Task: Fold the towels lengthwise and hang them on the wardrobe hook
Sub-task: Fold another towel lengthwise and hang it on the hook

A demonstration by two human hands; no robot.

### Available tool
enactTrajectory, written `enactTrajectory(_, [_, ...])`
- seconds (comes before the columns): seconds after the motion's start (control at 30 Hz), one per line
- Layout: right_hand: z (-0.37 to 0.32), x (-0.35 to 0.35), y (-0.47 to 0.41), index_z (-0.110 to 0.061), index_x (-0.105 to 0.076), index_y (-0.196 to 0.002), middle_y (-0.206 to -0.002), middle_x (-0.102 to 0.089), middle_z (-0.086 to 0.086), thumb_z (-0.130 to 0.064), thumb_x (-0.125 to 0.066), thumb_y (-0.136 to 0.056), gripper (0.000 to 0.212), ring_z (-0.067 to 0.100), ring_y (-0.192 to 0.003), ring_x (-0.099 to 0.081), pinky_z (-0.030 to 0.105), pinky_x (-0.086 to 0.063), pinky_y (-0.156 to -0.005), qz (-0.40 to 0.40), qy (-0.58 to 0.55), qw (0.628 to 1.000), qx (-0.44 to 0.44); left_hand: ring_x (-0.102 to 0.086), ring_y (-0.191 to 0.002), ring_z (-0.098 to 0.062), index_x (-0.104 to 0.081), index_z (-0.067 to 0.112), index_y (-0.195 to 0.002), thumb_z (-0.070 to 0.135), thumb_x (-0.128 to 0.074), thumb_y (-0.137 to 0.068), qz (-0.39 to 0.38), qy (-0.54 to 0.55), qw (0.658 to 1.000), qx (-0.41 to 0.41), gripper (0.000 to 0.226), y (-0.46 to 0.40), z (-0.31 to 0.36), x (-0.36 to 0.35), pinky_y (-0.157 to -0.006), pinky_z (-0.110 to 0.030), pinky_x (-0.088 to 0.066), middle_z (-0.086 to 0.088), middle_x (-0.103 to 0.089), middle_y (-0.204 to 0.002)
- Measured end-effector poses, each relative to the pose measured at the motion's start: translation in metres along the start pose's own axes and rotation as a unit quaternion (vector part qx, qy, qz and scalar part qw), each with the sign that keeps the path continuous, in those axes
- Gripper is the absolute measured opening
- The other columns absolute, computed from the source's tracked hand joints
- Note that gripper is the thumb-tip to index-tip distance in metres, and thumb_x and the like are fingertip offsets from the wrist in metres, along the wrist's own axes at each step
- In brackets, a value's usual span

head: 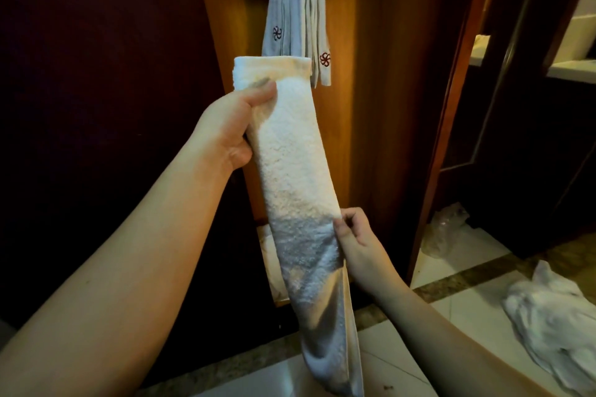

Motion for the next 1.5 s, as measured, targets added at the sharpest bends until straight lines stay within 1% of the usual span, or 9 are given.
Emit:
enactTrajectory(0.1, [-0.002, -0.003, 0.002, -0.028, -0.048, -0.1, -0.092, -0.063, 0.006, -0.046, -0.043, -0.099, 0.019, 0.016, -0.077, -0.063, 0.044, -0.053, -0.072, 0.054, 0.017, 0.998, 0.002, -0.074, -0.091, -0.024, -0.066, 0.009, -0.111, 0.019, -0.063, -0.095, -0.003, -0.007, 1.0, -0.004, 0.02, -0.002, 0.001, 0.004, -0.071, -0.037, -0.061, -0.009, -0.076, -0.1])
enactTrajectory(0.27, [-0.007, 0.0, -0.001, -0.03, -0.046, -0.101, -0.08, -0.057, 0.001, -0.043, -0.05, -0.099, 0.014, 0.017, -0.068, -0.057, 0.041, -0.048, -0.061, 0.122, 0.011, 0.992, 0.012, -0.074, -0.091, -0.026, -0.064, 0.006, -0.115, 0.019, -0.064, -0.094, 0.016, 0.022, 0.999, 0.017, 0.024, -0.01, -0.003, 0.01, -0.071, -0.042, -0.059, -0.012, -0.076, -0.102])
enactTrajectory(0.4, [0.021, 0.002, -0.021, -0.028, -0.056, -0.12, -0.11, -0.072, -0.001, -0.081, -0.061, -0.072, 0.072, 0.015, -0.099, -0.07, 0.046, -0.055, -0.095, -0.06, -0.012, 0.991, -0.115, -0.075, -0.082, -0.028, -0.062, 0.004, -0.114, 0.017, -0.064, -0.094, 0.054, 0.052, 0.996, 0.057, 0.024, -0.02, -0.01, 0.018, -0.057, -0.042, -0.06, -0.014, -0.076, -0.094])
enactTrajectory(0.5, [0.035, 0.001, -0.02, -0.011, -0.065, -0.115, -0.11, -0.074, 0.007, -0.072, -0.086, -0.046, 0.095, 0.025, -0.103, -0.069, 0.043, -0.053, -0.098, -0.232, -0.093, 0.943, -0.219, -0.075, -0.085, -0.031, -0.061, 0.003, -0.119, 0.016, -0.067, -0.093, 0.073, 0.04, 0.993, 0.081, 0.03, -0.028, -0.019, 0.024, -0.063, -0.046, -0.06, -0.016, -0.076, -0.099])
enactTrajectory(0.7, [0.044, -0.001, -0.017, -0.004, -0.065, -0.119, -0.119, -0.07, 0.015, -0.058, -0.089, -0.059, 0.085, 0.032, -0.113, -0.066, 0.052, -0.043, -0.109, -0.319, -0.053, 0.914, -0.245, -0.074, -0.083, -0.031, -0.061, 0.003, -0.113, 0.016, -0.068, -0.092, 0.106, 0.013, 0.989, 0.103, 0.025, -0.044, -0.028, 0.036, -0.07, -0.049, -0.059, -0.016, -0.075, -0.096])
enactTrajectory(0.87, [0.043, -0.001, -0.011, -0.003, -0.066, -0.108, -0.103, -0.076, 0.008, -0.067, -0.092, -0.038, 0.099, 0.02, -0.093, -0.073, 0.03, -0.057, -0.081, -0.299, -0.117, 0.92, -0.224, -0.07, -0.094, -0.03, -0.059, 0.001, -0.105, 0.013, -0.066, -0.094, 0.128, 0.008, 0.983, 0.129, 0.018, -0.054, -0.039, 0.045, -0.091, -0.051, -0.054, -0.014, -0.071, -0.098])
enactTrajectory(1.07, [0.043, -0.004, -0.009, -0.01, -0.067, -0.101, -0.092, -0.078, -0.001, -0.079, -0.085, -0.027, 0.103, 0.012, -0.088, -0.074, 0.027, -0.056, -0.075, -0.294, -0.106, 0.923, -0.226, -0.07, -0.098, -0.03, -0.054, 0.003, -0.121, 0.012, -0.066, -0.093, 0.139, 0.017, 0.979, 0.149, 0.031, -0.064, -0.053, 0.055, -0.097, -0.053, -0.052, -0.014, -0.071, -0.104])
enactTrajectory(1.27, [0.055, -0.008, 0.004, -0.007, -0.075, -0.103, -0.105, -0.075, 0.011, -0.042, -0.101, -0.04, 0.077, 0.022, -0.095, -0.073, 0.035, -0.058, -0.084, -0.366, -0.221, 0.844, -0.323, -0.068, -0.086, -0.026, -0.057, 0.001, -0.092, 0.011, -0.061, -0.097, 0.118, 0.009, 0.982, 0.147, 0.012, -0.074, -0.056, 0.054, -0.094, -0.047, -0.052, -0.012, -0.07, -0.09])
enactTrajectory(1.5, [0.044, 0.003, -0.001, -0.01, -0.065, -0.113, -0.103, -0.076, 0.002, -0.045, -0.091, -0.062, 0.067, 0.015, -0.095, -0.072, 0.028, -0.056, -0.084, -0.371, -0.113, 0.871, -0.303, -0.07, -0.091, -0.028, -0.055, 0.003, -0.106, 0.015, -0.065, -0.095, 0.127, -0.003, 0.978, 0.164, 0.019, -0.082, -0.065, 0.054, -0.096, -0.051, -0.053, -0.012, -0.071, -0.096])
Point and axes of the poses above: each hand's wrist, its own y-axis away from the middle knuckle, its own x-axis out of the back of the hand, z = x × y, the point moved 4 cm from there along -y, towards the middle knuckle
